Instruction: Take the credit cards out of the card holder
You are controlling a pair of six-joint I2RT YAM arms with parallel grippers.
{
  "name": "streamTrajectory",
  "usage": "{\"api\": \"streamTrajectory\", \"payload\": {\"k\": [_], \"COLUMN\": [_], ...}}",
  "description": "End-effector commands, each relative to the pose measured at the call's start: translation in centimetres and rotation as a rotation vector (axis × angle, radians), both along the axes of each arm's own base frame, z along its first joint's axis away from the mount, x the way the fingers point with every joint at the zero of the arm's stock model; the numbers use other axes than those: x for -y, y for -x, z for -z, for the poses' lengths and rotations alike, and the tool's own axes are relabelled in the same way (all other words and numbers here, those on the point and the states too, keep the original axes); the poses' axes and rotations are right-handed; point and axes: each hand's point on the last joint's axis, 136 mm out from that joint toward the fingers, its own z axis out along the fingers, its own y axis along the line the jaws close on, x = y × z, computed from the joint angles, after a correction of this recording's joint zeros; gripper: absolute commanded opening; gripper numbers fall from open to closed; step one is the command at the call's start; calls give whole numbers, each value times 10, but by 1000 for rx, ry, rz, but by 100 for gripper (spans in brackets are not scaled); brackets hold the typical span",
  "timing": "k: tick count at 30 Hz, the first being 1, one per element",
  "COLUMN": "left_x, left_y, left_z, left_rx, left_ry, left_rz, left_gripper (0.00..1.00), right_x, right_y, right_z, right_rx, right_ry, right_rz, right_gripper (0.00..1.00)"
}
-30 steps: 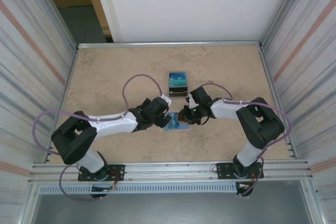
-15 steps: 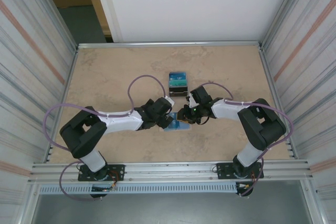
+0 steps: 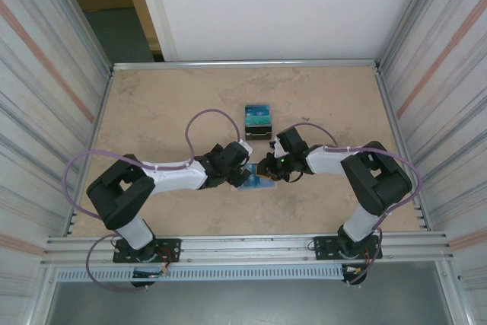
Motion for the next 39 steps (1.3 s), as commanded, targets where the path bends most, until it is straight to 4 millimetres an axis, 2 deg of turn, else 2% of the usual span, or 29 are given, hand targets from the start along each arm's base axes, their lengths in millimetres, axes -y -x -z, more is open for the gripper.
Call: {"api": "streamTrajectory", "payload": {"k": [1,13,23,31,39], "left_x": [-12,-12,-9,-11,-17], "left_y": [14,16,15,15,11], "left_z": [23,27,21,17,11], "left_rx": [-63,-76,-70,-60,-39], "left_ry": [-69,-63,-35,-40,-42], "left_rz": [22,19,13,7,-5], "left_gripper": [99,99,99,99,99], "right_x": [-3,-15,-16,-4,17], "right_y": [1,-1,-2,-3,-5], "right_z": [3,-15,-10,-8,-20], "right_rx": [-30,-3,-5,10,64], "right_ry": [-42,-183,-172,-92,46], "right_rz": [8,-3,-3,7,-3], "right_gripper": [19,14,14,2,1]}}
